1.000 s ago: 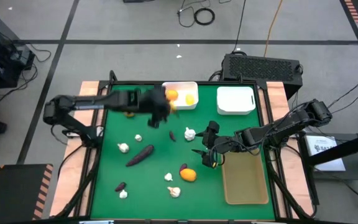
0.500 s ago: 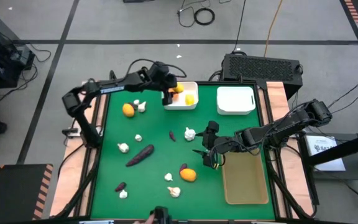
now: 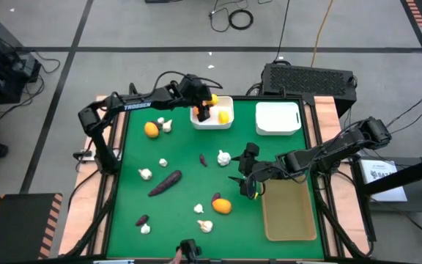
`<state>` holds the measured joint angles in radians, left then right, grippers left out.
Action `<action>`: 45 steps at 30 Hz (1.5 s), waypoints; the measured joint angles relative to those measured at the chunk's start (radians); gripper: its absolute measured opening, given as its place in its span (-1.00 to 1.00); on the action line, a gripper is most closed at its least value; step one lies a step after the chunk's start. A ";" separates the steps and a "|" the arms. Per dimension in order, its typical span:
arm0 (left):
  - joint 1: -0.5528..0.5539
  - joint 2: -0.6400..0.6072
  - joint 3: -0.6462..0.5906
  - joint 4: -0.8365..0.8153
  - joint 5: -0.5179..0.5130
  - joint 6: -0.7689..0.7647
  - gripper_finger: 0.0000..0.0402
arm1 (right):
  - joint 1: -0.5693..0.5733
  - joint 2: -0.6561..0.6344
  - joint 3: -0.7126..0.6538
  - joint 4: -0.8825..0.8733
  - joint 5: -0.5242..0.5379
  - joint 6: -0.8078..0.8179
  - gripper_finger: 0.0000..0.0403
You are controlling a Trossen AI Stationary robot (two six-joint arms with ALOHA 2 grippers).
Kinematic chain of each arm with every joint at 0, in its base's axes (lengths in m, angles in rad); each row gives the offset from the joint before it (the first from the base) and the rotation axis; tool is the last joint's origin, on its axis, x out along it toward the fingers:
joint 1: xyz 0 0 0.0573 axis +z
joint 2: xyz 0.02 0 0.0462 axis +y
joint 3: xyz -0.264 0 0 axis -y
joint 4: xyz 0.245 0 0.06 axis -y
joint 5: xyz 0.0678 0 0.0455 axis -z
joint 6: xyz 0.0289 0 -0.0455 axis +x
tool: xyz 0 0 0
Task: Sort produce into baskets
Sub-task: Put the lemon into the left white bin
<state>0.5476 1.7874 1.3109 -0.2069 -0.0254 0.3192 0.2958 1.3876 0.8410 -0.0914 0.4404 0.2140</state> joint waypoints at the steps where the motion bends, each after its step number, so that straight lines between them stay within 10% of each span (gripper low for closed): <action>1: 0.000 0.000 0.000 -0.004 -0.003 0.000 0.42 | 0.000 0.000 0.000 0.000 0.000 0.003 0.56; 13: -0.021 -0.001 0.054 -0.078 -0.046 -0.002 0.77 | 0.000 0.000 0.000 0.003 0.000 0.010 0.56; 21: -0.040 -0.032 0.250 -0.645 -0.044 -0.011 0.77 | 0.000 0.000 0.000 0.003 0.000 0.010 0.56; 29: -0.033 -0.266 0.202 -0.869 0.038 -0.136 0.77 | 0.000 0.000 0.000 0.013 0.000 0.039 0.56; 45: 0.073 -0.600 -0.113 -1.001 -0.184 -0.832 0.77 | 0.000 0.000 0.000 0.019 0.000 0.145 0.56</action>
<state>0.6203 1.1877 1.1979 -1.2075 -0.2092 -0.5125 0.2962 1.3880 0.8406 -0.0723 0.4400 0.3593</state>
